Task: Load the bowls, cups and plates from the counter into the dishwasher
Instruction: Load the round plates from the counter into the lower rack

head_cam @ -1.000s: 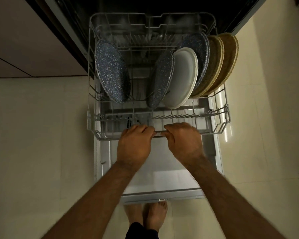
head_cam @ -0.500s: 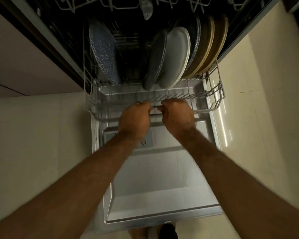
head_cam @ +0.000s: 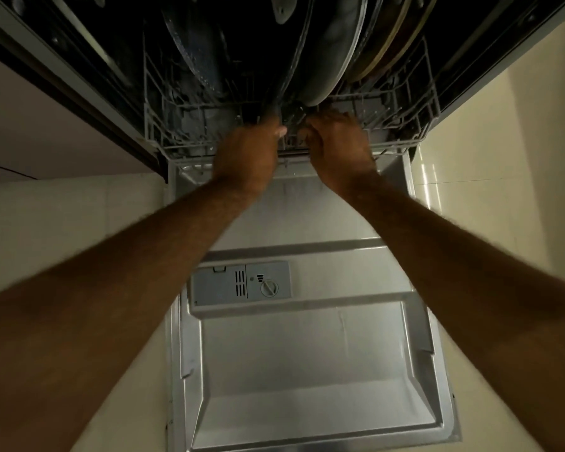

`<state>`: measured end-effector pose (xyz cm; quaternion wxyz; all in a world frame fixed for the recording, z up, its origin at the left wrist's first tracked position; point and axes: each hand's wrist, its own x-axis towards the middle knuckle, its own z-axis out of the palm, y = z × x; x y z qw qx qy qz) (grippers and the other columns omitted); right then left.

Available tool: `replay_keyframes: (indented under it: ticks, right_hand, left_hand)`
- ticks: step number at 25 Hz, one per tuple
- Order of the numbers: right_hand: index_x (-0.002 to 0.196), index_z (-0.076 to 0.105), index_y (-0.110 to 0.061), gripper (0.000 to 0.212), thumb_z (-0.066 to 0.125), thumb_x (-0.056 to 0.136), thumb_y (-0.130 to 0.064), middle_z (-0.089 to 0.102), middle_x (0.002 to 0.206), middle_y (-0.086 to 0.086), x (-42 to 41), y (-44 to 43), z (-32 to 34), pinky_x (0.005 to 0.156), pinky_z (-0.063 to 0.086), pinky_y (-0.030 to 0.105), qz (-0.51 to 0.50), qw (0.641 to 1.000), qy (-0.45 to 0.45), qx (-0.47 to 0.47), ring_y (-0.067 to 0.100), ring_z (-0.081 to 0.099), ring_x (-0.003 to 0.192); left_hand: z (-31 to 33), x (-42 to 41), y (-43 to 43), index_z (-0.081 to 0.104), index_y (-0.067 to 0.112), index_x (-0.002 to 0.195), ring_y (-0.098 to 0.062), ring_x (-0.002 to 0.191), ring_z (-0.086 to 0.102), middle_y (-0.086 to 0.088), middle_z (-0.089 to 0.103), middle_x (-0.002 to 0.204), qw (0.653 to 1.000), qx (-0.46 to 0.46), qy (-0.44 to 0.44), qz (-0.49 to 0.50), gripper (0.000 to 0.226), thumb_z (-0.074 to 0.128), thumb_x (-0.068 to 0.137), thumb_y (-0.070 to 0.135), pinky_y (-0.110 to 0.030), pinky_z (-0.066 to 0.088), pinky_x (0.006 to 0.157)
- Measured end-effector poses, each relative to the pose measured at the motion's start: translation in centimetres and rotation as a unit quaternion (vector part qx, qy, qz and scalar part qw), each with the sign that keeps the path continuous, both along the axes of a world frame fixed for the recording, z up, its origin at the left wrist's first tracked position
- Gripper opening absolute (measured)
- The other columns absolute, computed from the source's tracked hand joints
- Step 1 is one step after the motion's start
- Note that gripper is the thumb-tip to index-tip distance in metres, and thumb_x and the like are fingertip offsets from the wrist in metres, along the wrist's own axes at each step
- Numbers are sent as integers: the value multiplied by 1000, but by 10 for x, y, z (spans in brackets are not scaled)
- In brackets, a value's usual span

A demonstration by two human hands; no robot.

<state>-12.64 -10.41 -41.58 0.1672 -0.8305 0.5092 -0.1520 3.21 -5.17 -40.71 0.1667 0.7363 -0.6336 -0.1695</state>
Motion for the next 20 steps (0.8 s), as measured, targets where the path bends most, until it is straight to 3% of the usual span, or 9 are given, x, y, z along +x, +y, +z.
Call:
replay_keyframes:
  ticks: [5, 10, 14, 17, 19, 20]
  right_hand:
    - [115, 69, -15, 30, 45, 103, -28, 71, 117, 7, 9, -27, -4, 96, 49, 38, 0, 1000, -3, -13, 26, 63, 107]
    - [115, 67, -12, 25, 49, 98, -10, 69, 116, 11, 13, -46, -5, 93, 49, 40, -5, 1000, 12, -25, 31, 61, 108]
    - [135, 59, -12, 41, 52, 95, -5, 63, 131, 12, 19, -62, -4, 103, 45, 39, 5, 998, 62, -14, 33, 53, 124]
    - [148, 45, -12, 52, 56, 97, -17, 48, 148, 13, 17, -59, -1, 113, 37, 42, 7, 996, 84, 13, 35, 40, 138]
    - [157, 29, -18, 71, 62, 94, -25, 29, 161, 13, 12, -43, 4, 119, 26, 51, -1, 996, 84, 27, 36, 23, 150]
    - [159, 21, -21, 80, 65, 92, -25, 19, 165, 12, 9, -31, 6, 120, 20, 56, -7, 996, 84, 29, 36, 15, 153]
  left_hand:
    - [-2, 9, -27, 48, 17, 88, -28, 85, 57, -8, 56, 87, 997, 18, 63, 43, 26, 42, 106, 35, -31, 32, 70]
    - [3, 13, -47, 60, 18, 98, -23, 86, 52, -6, 58, 93, 998, 14, 36, 53, 28, 41, 108, 36, -26, 30, 67]
    - [4, 13, -59, 64, 14, 96, -21, 88, 54, -4, 57, 92, 994, 17, 66, 86, 32, 41, 107, 34, -27, 31, 72]
    - [6, 11, -56, 65, 17, 119, -29, 109, 61, -8, 63, 112, 994, 29, 59, 83, 31, 42, 107, 33, -31, 41, 79]
    - [9, 3, -41, 42, 24, 153, -34, 128, 55, -17, 51, 145, 995, 56, 36, 72, 47, 48, 108, 32, -41, 49, 97]
    - [7, -2, -29, 25, 26, 161, -36, 130, 54, -21, 40, 154, 996, 63, 20, 62, 61, 52, 106, 33, -45, 51, 99]
